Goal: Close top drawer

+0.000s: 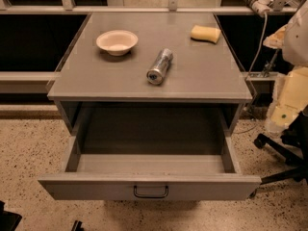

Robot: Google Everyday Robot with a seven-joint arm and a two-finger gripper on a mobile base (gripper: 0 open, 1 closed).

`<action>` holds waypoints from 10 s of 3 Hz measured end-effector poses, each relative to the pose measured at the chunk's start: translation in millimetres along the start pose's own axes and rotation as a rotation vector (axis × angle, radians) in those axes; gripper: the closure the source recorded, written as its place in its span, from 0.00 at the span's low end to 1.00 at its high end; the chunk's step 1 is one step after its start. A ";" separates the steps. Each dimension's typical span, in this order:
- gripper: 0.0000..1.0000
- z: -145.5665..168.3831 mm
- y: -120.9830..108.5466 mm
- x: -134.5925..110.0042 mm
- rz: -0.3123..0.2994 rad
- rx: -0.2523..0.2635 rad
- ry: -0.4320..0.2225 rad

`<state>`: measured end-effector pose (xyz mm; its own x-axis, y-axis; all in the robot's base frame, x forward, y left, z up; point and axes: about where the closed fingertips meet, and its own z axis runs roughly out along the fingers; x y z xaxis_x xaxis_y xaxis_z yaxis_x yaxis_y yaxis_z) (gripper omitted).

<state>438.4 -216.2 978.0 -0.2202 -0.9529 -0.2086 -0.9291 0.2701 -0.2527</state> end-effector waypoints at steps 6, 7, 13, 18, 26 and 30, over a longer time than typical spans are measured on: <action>0.42 95.3 63.3 26.9 0.272 -0.225 -0.199; 0.65 95.3 63.3 26.9 0.272 -0.225 -0.199; 1.00 258.2 174.6 86.7 0.797 -0.188 -0.615; 1.00 280.2 78.1 -36.6 0.397 0.069 -0.921; 1.00 319.8 -26.4 -73.3 0.216 0.462 -0.876; 0.59 253.4 9.8 -6.7 0.404 0.208 -0.791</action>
Offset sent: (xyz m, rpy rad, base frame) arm -0.0081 -0.0040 -0.0189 0.0986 -0.0045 -0.0218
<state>506.0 -172.1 737.5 -0.1781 -0.4286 -0.8858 -0.7360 0.6555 -0.1691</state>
